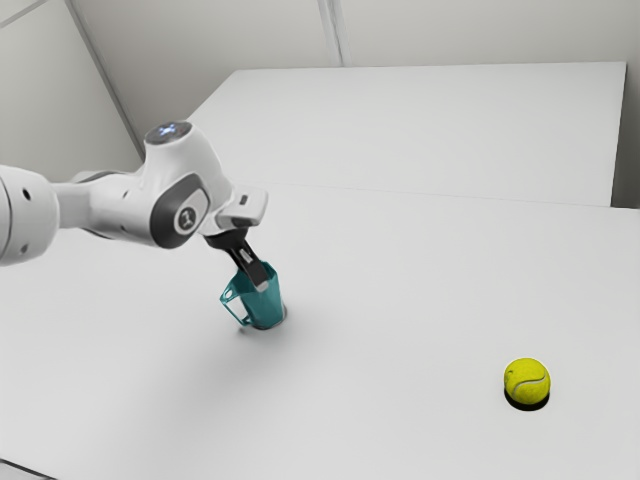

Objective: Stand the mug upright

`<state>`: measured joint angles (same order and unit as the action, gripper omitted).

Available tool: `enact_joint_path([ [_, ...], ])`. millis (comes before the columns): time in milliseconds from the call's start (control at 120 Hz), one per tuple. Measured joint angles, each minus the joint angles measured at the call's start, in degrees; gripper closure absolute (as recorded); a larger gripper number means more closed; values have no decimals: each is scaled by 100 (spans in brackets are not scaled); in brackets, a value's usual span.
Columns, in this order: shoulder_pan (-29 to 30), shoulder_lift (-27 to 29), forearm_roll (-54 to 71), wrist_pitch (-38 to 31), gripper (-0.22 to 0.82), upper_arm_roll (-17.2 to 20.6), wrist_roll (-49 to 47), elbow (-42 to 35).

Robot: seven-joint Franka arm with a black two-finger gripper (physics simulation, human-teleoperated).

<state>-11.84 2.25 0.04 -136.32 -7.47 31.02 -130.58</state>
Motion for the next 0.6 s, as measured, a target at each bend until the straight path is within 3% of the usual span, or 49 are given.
enact_joint_path([
  [100, 1, 28, -36, 181, 15, 0, -16, 349],
  [225, 11, -133, -76, 761, 9, 0, -71, 1350],
  [467, 525, -1676, -268, 2992, 3, 197, -532, 4711],
  [600, 542, -1997, -314, 3935, 2, 210, -846, 5284],
])
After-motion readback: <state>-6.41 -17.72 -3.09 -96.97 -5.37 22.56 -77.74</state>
